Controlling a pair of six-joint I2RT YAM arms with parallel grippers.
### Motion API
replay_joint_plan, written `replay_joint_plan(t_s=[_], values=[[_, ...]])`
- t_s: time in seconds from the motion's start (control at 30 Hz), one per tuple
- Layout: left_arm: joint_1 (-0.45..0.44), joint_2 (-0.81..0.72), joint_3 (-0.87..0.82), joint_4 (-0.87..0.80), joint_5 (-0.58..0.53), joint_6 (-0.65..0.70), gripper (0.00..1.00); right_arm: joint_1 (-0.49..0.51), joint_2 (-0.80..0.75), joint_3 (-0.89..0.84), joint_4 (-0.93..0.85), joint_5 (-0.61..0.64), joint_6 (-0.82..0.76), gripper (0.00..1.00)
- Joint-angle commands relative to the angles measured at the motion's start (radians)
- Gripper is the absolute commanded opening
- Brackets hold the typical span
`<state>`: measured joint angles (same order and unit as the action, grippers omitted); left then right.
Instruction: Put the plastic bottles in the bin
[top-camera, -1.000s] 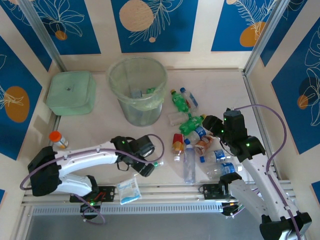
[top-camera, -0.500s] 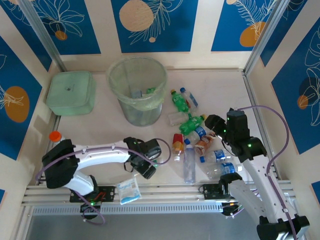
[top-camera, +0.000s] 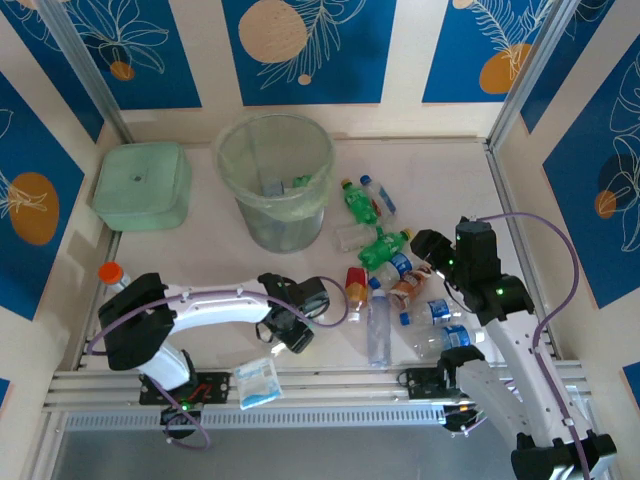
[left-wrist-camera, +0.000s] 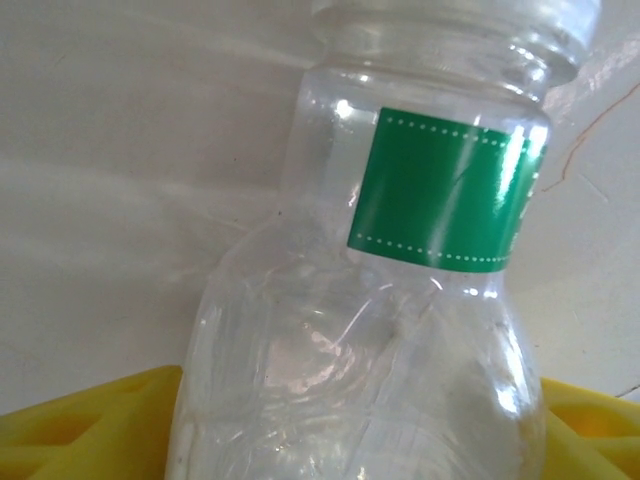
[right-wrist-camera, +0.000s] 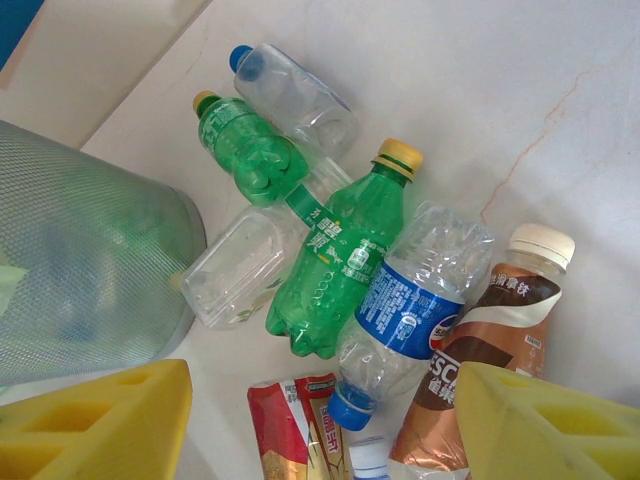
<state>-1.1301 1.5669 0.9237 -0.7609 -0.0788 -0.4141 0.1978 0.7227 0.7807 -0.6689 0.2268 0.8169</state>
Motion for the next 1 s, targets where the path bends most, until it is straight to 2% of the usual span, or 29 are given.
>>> replay_joint_plan(t_s=[0.0,0.07,0.13,0.5,0.7,0.97], values=[[-0.008,-0.007,-0.004,-0.001,0.001,0.002,0.63,-0.005,-0.009,-0.022,0.005,-0.026,0.015,0.70],[-0.008,-0.018,0.006,-0.006,-0.008,-0.005,0.55,-0.005,-0.009,-0.024,0.003,-0.023,0.017,0.70],[-0.008,-0.031,0.016,-0.012,-0.020,-0.010,0.51,-0.005,-0.010,-0.024,-0.001,-0.023,0.017,0.70],[-0.017,-0.154,0.213,-0.149,-0.052,0.004,0.48,-0.005,-0.017,-0.024,-0.012,-0.009,0.017,0.70],[-0.016,-0.190,0.491,-0.255,-0.073,0.068,0.48,-0.005,-0.017,-0.032,-0.005,-0.009,0.018,0.70],[0.009,-0.086,0.947,-0.430,-0.252,0.218,0.51,-0.005,-0.029,-0.050,-0.005,-0.011,0.019,0.70]])
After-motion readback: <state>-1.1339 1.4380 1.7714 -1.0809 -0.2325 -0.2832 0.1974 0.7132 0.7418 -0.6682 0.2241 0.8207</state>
